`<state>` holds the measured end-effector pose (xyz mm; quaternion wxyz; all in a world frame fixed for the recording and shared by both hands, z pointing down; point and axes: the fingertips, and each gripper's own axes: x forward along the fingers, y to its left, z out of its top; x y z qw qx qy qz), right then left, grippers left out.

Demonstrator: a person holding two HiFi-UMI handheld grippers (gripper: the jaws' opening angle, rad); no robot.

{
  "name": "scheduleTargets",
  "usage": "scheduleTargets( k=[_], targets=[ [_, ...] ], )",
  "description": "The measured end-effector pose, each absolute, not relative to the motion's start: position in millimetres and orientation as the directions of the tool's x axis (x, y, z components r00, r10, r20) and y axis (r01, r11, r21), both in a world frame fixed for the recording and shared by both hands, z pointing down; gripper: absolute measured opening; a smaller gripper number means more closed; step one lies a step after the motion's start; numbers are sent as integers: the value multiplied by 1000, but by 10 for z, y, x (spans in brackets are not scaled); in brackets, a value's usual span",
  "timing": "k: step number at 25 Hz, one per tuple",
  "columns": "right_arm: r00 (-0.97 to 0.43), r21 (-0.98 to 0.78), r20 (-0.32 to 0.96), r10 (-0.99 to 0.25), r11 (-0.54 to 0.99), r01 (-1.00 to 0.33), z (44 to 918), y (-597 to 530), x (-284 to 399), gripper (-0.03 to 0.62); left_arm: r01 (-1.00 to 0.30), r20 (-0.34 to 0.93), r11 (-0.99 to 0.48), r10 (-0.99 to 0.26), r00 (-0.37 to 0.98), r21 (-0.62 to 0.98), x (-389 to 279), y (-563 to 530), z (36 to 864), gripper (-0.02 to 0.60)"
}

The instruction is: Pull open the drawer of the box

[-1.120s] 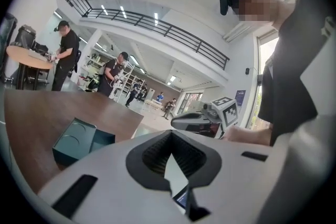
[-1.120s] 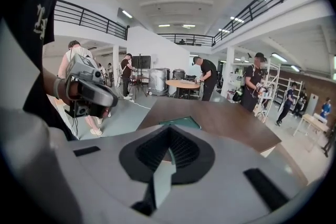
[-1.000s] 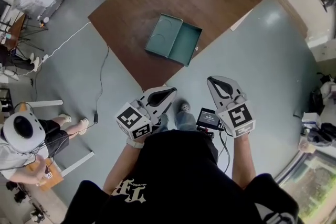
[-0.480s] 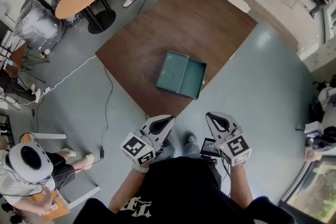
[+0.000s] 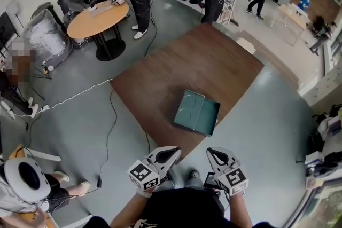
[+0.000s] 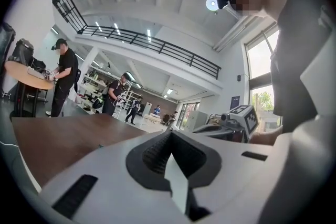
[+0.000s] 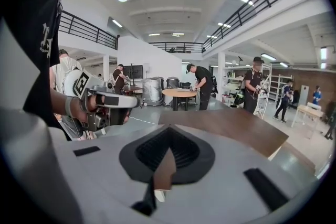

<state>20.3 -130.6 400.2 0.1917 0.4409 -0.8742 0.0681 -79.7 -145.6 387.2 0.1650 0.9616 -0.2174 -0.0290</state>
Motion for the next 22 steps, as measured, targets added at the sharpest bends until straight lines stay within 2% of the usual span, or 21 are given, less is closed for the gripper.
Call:
scheduleTargets(
  k=[6, 13, 17, 20, 22],
  targets=[
    [-536, 38, 420, -733, 604, -796, 4103, -1260, -24, -11, -427, 41, -847, -437, 898, 317, -1140, -1440, 4004, 5],
    [-572, 17, 407, -712, 632, -775, 4165, -1189, -173, -12, -440, 32, -832, -457, 889, 337, -1198, -1352, 4056, 5],
    [-556, -4, 390, -734, 602, -798, 4036, -1126, 145, -12, -403, 4, -854, -425, 905, 329, -940, -1242, 3955, 5],
    [-564, -38, 332, -756, 587, -809, 3730, -1328, 391, -12, -395, 9, -861, -414, 910, 322, -691, -1333, 3825, 5],
    [-579, -90, 294, -761, 581, -809, 3819, -1291, 610, -12, -393, 20, -858, -410, 912, 332, -548, -1309, 3836, 5]
  ],
)
